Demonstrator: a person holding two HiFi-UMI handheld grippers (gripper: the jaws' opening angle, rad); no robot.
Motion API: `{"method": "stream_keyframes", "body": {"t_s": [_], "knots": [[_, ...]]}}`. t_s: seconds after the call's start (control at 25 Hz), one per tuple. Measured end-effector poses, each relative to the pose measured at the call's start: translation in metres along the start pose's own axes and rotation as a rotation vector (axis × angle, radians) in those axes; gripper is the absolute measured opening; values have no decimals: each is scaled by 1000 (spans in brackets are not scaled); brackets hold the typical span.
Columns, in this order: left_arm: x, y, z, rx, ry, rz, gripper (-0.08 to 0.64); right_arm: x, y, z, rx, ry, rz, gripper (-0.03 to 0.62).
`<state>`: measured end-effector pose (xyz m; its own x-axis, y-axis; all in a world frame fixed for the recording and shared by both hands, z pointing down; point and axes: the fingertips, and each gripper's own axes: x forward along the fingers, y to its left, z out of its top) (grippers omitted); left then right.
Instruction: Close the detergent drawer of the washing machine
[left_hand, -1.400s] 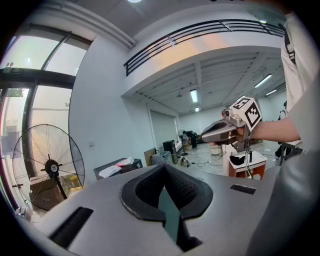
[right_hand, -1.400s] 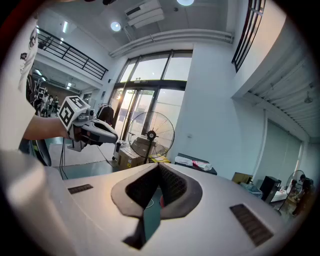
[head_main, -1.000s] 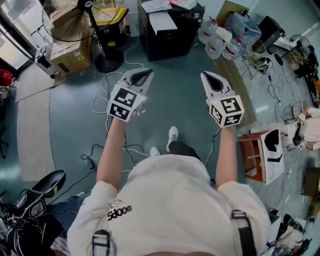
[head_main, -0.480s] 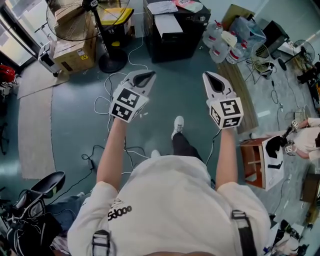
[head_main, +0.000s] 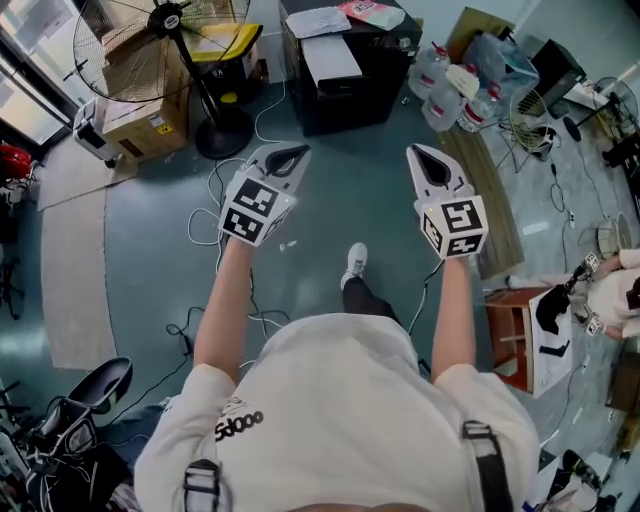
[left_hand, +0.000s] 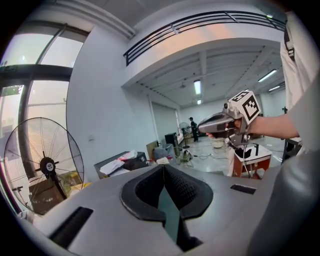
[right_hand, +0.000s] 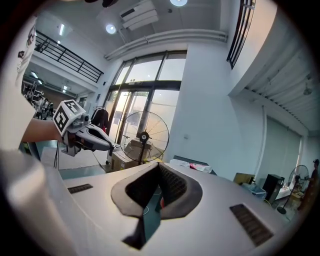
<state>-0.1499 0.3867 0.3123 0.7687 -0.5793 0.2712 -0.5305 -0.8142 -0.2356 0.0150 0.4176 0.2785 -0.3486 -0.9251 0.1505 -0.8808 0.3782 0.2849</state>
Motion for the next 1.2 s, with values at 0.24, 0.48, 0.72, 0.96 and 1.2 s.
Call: {"method": "stream_keyframes", "body": {"t_s": [0.24, 0.48, 0.72, 0.96, 1.2], "knots": [[81, 37, 15, 6, 17, 28, 18, 54, -66, -13, -13, -30, 68, -5], [155, 68, 31, -16, 52, 54, 18, 111, -122, -31, -39, 2, 154, -5], [216, 93, 34, -47, 91, 84, 18, 157, -176, -54, -6, 28, 198, -5], [267, 114, 34, -67, 123, 108, 18, 192, -217, -82, 63, 48, 245, -5], [300, 137, 22, -91, 149, 109, 18, 222, -246, -94, 84, 60, 234, -5]]}}
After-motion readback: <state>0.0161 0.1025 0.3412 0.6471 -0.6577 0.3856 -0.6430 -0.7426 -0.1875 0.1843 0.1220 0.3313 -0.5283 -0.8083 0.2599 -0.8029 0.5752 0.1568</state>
